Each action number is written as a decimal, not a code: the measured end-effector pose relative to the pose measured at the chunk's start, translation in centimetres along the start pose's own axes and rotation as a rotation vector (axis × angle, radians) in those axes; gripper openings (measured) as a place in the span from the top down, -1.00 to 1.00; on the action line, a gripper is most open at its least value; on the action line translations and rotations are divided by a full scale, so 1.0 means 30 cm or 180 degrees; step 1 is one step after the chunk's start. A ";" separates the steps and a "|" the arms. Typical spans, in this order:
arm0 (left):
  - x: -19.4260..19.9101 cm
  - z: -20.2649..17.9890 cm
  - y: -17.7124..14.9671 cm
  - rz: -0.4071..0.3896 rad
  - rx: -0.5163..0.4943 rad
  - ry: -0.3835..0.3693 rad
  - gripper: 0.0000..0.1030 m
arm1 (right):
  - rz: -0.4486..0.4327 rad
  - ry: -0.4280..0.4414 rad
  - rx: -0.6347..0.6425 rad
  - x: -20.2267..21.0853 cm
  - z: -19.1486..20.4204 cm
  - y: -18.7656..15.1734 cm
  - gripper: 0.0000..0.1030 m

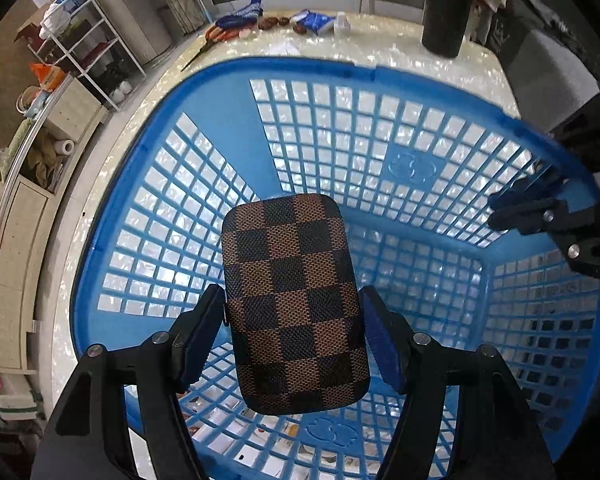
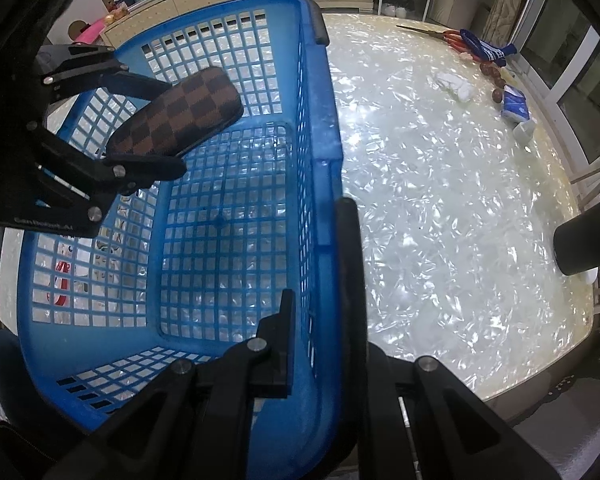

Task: Organize rigid objects
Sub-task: 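Lower the pouch into the basket and open the left tool, then move the left tool back and grasp the red keychain with astronaut figure, then lift the keychain with the left tool and carry it over the basket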

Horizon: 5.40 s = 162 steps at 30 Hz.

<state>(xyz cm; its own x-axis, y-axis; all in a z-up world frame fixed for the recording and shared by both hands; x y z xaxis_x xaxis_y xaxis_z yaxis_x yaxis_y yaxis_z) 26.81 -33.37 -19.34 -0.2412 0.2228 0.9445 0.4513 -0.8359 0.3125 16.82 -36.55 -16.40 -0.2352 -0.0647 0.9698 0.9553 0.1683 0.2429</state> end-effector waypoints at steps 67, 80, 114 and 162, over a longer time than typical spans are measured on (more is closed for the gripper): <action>0.236 0.185 -0.691 0.0235 0.1782 0.0078 -0.99 | -0.0047 0.0070 0.0067 -0.016 -0.018 0.009 0.85; 0.108 0.198 -0.785 0.0280 0.2609 -0.0020 -0.99 | -0.0042 0.0087 0.0083 -0.019 -0.020 0.011 0.85; -0.102 0.293 -0.737 0.0398 0.3008 0.0349 -0.71 | -0.0052 0.0111 0.0063 -0.016 -0.019 0.009 0.85; 0.506 0.308 -0.636 -0.0565 0.2288 0.0487 0.28 | -0.0018 -0.0033 0.0006 0.028 -0.019 -0.011 0.86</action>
<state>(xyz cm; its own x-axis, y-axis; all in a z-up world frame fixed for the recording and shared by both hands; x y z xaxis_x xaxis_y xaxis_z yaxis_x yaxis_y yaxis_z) 22.48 -9.41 -10.02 -0.4555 0.2076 0.8657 0.8312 -0.2491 0.4971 16.42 -37.23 -15.67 -0.2425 -0.0554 0.9686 0.9536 0.1698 0.2485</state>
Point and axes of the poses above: each gripper's, at about its wrist camera, not at the fingertips, and x roughly against the way its jaws point, z to its left, y to its top, the point moved 5 cm from there along -x, roughly the way its jaws point, and after that the axes turned 7 degrees about x, right-handed, at the moved point
